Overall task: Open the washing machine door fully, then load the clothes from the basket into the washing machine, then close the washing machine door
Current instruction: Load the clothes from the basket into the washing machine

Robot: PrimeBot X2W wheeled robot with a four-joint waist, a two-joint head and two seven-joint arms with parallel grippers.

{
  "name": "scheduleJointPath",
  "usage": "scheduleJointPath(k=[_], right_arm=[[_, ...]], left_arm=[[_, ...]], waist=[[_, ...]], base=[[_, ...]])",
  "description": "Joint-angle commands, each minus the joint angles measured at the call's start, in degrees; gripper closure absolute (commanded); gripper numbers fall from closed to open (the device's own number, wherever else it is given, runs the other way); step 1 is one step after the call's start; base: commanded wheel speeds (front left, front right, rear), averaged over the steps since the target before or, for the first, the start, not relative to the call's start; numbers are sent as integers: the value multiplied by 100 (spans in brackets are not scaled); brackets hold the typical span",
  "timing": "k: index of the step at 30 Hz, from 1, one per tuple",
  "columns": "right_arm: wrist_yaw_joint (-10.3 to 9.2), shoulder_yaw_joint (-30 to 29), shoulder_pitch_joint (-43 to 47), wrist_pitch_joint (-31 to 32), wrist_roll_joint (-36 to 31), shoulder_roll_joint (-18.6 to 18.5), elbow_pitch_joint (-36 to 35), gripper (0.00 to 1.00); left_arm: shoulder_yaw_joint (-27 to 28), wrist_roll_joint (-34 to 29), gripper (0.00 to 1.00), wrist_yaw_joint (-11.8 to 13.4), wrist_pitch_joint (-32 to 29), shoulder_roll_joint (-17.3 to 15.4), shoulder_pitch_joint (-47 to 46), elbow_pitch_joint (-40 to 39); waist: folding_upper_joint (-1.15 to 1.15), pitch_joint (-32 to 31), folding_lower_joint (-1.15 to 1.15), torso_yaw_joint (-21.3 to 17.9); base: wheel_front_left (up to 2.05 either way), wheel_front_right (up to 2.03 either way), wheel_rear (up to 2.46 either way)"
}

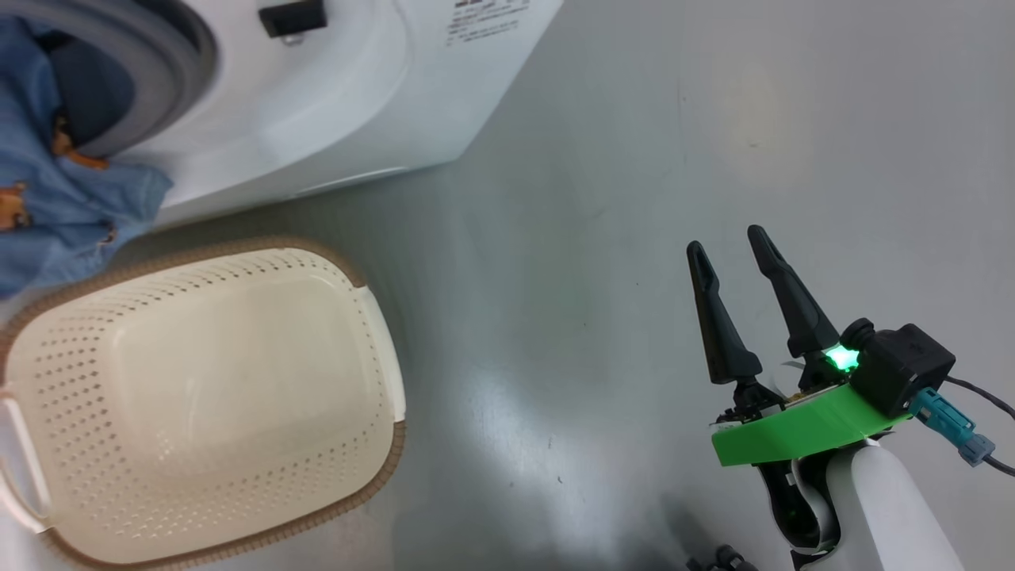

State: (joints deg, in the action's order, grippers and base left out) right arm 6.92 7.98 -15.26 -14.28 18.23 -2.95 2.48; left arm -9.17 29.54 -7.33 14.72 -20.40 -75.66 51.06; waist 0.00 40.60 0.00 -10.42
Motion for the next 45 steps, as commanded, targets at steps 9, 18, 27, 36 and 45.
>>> scheduleJointPath(k=[9,18,27,36,45], right_arm=[[57,-61,205,234,-216,7,-229,0],[57,-155,400,459,-277,7,-308,0],[57,-270,641,604,-277,7,-383,0],[57,-369,913,721,-249,7,-520,0],[57,-419,1157,717,-163,7,-568,0]], left_arm=[[-41,-243,0,-15,28,134,1111,-786],[-354,-112,0,-15,28,271,2338,-1507],[-282,-99,0,-15,28,385,3472,-2214],[388,-154,0,-15,28,504,4991,-3269],[919,-649,0,10,28,1038,6328,-4212]], waist=[[0,-705,0,619],[0,-1336,0,1090],[0,-1823,0,1352],[0,-2259,0,1417],[0,-2542,0,1426]], base=[[0,0,0],[0,0,0],[0,0,0],[0,0,0],[0,0,0]])
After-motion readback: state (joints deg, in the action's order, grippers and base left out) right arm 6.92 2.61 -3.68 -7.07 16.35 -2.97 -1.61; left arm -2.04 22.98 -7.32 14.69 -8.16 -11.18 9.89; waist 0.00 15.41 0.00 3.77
